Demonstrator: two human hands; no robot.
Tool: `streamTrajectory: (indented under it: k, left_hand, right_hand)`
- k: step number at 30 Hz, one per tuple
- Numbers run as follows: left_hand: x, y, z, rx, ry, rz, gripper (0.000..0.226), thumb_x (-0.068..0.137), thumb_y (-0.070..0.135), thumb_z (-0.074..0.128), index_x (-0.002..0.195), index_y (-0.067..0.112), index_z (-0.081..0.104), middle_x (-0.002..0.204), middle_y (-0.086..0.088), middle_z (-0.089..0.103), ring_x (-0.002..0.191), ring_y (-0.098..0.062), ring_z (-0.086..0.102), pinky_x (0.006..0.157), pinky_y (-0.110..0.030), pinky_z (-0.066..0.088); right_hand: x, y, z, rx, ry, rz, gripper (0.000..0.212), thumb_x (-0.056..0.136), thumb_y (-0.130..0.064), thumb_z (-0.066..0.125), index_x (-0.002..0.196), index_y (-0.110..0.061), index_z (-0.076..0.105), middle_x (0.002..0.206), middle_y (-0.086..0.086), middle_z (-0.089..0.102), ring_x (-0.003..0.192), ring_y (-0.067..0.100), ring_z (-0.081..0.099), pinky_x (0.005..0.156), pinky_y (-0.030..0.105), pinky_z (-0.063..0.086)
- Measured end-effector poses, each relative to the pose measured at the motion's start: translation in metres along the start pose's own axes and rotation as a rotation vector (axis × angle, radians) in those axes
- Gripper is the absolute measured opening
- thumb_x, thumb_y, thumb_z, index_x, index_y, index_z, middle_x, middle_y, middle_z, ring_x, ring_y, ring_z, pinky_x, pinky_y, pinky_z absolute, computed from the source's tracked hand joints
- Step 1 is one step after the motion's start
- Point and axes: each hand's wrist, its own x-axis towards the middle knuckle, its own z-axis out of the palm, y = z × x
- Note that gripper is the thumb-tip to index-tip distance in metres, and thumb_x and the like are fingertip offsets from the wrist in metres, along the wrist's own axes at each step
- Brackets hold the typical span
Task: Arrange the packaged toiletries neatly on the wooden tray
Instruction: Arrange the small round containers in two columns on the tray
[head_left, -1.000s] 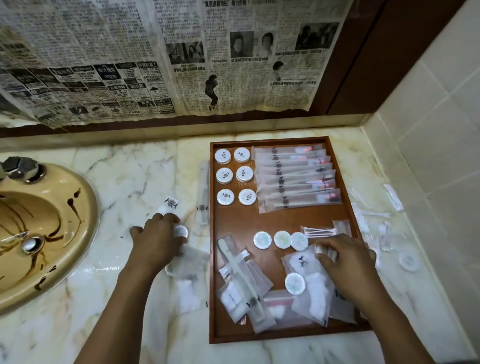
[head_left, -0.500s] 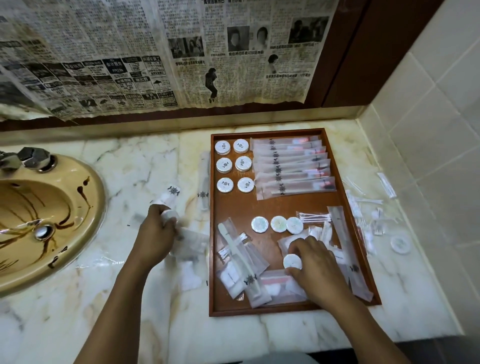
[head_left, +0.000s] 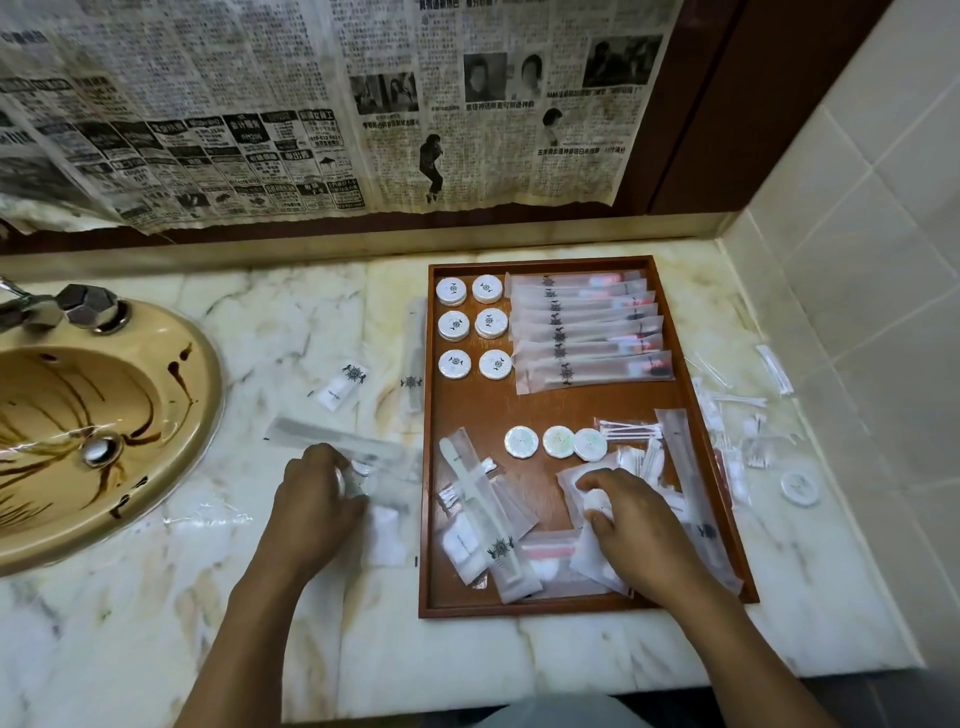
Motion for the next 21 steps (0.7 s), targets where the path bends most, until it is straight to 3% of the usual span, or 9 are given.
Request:
streamTrajectory:
  k: [7, 12, 15, 18, 21]
  left_hand:
    - [0.003, 0.010, 0.003, 0.061, -0.049, -0.029, 0.044, 0.073, 0.022, 0.088, 0.099, 0.022, 0.053, 0.097, 0.000, 0.058, 0.092, -0.027, 0.053, 0.076, -0.041, 0.046]
    - [0.001, 0.020, 0.002, 0.116, -0.039, -0.029, 0.039, 0.077, 0.019, 0.084, 0.093, 0.021, 0.049, 0.097, -0.002, 0.061, 0.092, -0.031, 0.057, 0.079, -0.041, 0.044]
    - [-0.003, 0.023, 0.002, 0.031, -0.054, -0.013, 0.040, 0.081, 0.008, 0.078, 0.085, 0.027, 0.043, 0.089, 0.003, 0.059, 0.085, -0.028, 0.060, 0.068, -0.035, 0.043]
    - [-0.004, 0.024, 0.000, -0.045, -0.032, -0.007, 0.042, 0.080, -0.003, 0.075, 0.081, 0.025, 0.043, 0.082, 0.006, 0.057, 0.074, -0.012, 0.056, 0.058, -0.025, 0.036]
    - [0.001, 0.018, -0.001, -0.110, -0.023, -0.078, 0.029, 0.088, 0.003, 0.070, 0.086, 0.019, 0.045, 0.086, -0.001, 0.063, 0.076, -0.017, 0.058, 0.060, -0.027, 0.040]
  right_hand:
    - [-0.003, 0.005, 0.000, 0.028, -0.007, -0.019, 0.035, 0.093, -0.019, 0.064, 0.126, -0.031, 0.060, 0.127, -0.005, 0.063, 0.118, 0.015, 0.057, 0.101, 0.031, 0.047]
    - [-0.005, 0.007, 0.000, 0.028, -0.012, -0.008, 0.035, 0.094, -0.019, 0.064, 0.127, -0.030, 0.060, 0.129, -0.006, 0.062, 0.119, 0.014, 0.056, 0.101, 0.028, 0.046]
    - [-0.005, 0.007, 0.000, 0.032, -0.010, 0.000, 0.035, 0.095, -0.021, 0.063, 0.129, -0.029, 0.059, 0.132, -0.005, 0.061, 0.121, 0.014, 0.056, 0.102, 0.026, 0.042]
    - [-0.006, 0.006, -0.001, 0.037, -0.008, 0.005, 0.035, 0.096, -0.022, 0.063, 0.130, -0.028, 0.059, 0.133, -0.005, 0.061, 0.122, 0.014, 0.055, 0.102, 0.024, 0.040]
    - [-0.005, 0.007, -0.001, 0.047, -0.011, 0.007, 0.035, 0.095, -0.020, 0.063, 0.129, -0.029, 0.060, 0.132, -0.005, 0.061, 0.121, 0.014, 0.056, 0.102, 0.025, 0.041]
